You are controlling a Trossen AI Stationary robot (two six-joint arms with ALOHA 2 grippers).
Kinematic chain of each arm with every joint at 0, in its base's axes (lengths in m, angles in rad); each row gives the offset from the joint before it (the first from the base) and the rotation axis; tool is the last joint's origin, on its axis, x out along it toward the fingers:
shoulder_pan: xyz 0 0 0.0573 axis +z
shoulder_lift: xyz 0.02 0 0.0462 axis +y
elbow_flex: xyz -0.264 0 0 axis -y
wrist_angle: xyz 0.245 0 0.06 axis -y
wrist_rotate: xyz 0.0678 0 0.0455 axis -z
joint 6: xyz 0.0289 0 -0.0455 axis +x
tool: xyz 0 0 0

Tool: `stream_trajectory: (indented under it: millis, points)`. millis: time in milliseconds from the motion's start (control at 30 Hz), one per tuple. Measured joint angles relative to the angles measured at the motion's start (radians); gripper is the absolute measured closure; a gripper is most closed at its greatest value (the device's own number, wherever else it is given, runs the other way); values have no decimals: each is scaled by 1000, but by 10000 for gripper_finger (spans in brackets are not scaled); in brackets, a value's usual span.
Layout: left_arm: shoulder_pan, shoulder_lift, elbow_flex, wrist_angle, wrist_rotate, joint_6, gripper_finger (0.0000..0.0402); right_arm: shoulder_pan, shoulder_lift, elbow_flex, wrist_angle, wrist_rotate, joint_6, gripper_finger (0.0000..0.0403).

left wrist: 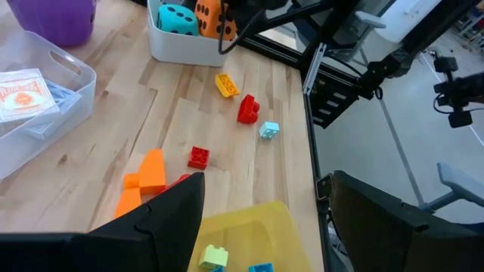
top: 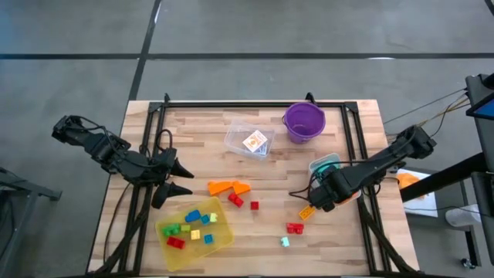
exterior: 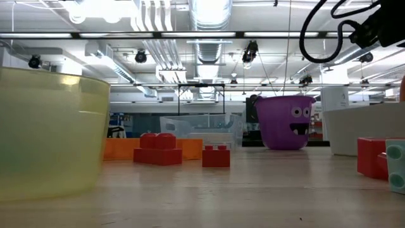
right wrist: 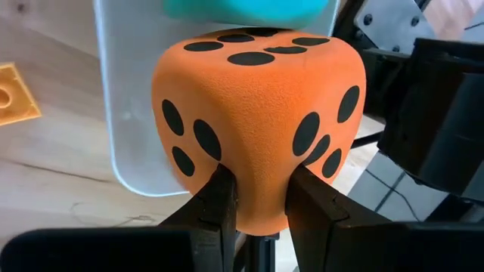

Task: Pick & Place Toys
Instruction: Put the orange dice into the white bin

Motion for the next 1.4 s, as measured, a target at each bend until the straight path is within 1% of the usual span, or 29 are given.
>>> stream_trajectory:
  millis: [300, 833, 1133, 1400]
  points:
    - [0, 0, 0, 0, 0, 0, 127, 0, 71, 42, 1, 9, -14, 326]
    - [0, 0, 0, 0, 0, 0, 127, -3, 186, 42, 2, 20, -18, 328]
    - [0, 0, 0, 0, 0, 0, 127, -11, 229, 42, 12, 37, -21, 328]
    - [0, 0, 0, 0, 0, 0, 127, -23, 271, 42, 64, 41, -41, 328]
